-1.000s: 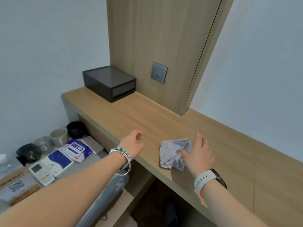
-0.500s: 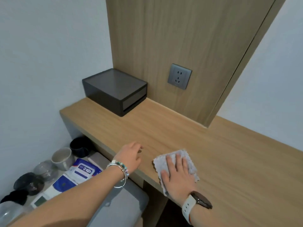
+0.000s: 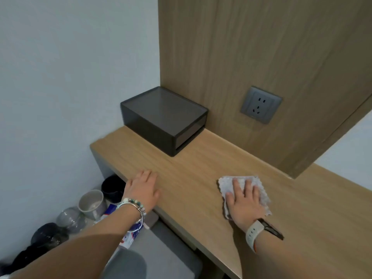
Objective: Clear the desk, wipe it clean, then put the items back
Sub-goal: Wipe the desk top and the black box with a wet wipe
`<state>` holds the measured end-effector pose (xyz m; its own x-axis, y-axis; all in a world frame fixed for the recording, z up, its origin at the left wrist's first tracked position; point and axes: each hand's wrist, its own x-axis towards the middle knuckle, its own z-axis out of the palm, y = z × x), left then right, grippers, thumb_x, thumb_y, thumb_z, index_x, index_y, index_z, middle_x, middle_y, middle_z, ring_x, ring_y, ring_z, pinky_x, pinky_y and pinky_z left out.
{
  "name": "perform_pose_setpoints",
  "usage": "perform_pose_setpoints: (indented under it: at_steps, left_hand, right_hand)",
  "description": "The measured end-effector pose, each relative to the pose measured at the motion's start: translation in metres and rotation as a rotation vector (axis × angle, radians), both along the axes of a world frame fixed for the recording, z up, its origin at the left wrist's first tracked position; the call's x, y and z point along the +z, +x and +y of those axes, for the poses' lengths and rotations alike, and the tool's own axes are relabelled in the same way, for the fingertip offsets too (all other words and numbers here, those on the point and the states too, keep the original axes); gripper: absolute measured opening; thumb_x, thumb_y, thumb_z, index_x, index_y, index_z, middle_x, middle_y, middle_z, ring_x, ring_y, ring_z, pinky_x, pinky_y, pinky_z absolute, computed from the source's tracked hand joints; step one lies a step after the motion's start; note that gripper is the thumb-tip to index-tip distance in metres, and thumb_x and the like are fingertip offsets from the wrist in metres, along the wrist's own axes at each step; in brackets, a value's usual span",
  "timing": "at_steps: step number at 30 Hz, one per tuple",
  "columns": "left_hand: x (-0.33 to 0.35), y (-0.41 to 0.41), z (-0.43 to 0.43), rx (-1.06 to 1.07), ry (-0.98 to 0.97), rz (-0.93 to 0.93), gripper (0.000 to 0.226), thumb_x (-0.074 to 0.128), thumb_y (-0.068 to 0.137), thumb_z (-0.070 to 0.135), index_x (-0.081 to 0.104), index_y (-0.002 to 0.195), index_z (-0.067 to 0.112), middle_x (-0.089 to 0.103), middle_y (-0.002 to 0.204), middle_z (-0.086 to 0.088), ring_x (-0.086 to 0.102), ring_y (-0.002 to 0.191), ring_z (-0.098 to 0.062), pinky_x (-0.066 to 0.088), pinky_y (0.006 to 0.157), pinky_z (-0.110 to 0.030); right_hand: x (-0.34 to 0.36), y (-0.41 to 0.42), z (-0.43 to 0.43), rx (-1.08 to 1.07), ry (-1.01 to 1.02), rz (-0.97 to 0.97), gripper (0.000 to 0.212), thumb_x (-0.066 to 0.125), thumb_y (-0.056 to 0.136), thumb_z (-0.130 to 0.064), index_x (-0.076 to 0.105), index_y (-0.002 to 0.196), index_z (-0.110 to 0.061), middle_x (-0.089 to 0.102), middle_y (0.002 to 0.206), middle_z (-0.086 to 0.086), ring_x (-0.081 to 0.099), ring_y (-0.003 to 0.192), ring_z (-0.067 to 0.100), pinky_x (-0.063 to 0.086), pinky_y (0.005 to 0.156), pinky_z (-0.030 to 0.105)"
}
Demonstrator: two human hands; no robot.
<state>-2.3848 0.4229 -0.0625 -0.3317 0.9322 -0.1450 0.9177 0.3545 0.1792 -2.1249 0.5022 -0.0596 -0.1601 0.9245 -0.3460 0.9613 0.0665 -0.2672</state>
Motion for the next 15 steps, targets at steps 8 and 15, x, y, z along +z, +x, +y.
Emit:
perform_pose_setpoints:
  at_steps: [8, 15]
  left_hand:
    - [-0.004, -0.059, 0.010, 0.275, 0.098, -0.066, 0.050, 0.033, 0.099, 0.029, 0.022, 0.147, 0.019, 0.020, 0.154, -0.002, 0.021, 0.140, -0.018, 0.022, 0.114, -0.039]
    - [-0.015, -0.118, 0.012, 0.527, 0.308, -0.200, 0.043, 0.045, 0.094, 0.012, 0.042, 0.137, 0.010, 0.040, 0.143, -0.008, 0.036, 0.132, -0.024, 0.032, 0.107, -0.042]
  right_hand:
    - [0.002, -0.137, -0.011, 0.624, -0.023, 0.065, 0.055, 0.016, 0.099, -0.050, -0.006, 0.148, -0.038, -0.023, 0.155, -0.005, -0.023, 0.142, 0.019, -0.007, 0.114, 0.042]
    - [-0.003, -0.230, 0.026, 0.753, 0.002, 0.068, 0.057, 0.015, 0.099, -0.050, -0.005, 0.149, -0.034, -0.020, 0.157, 0.001, -0.021, 0.143, 0.022, -0.013, 0.114, 0.040]
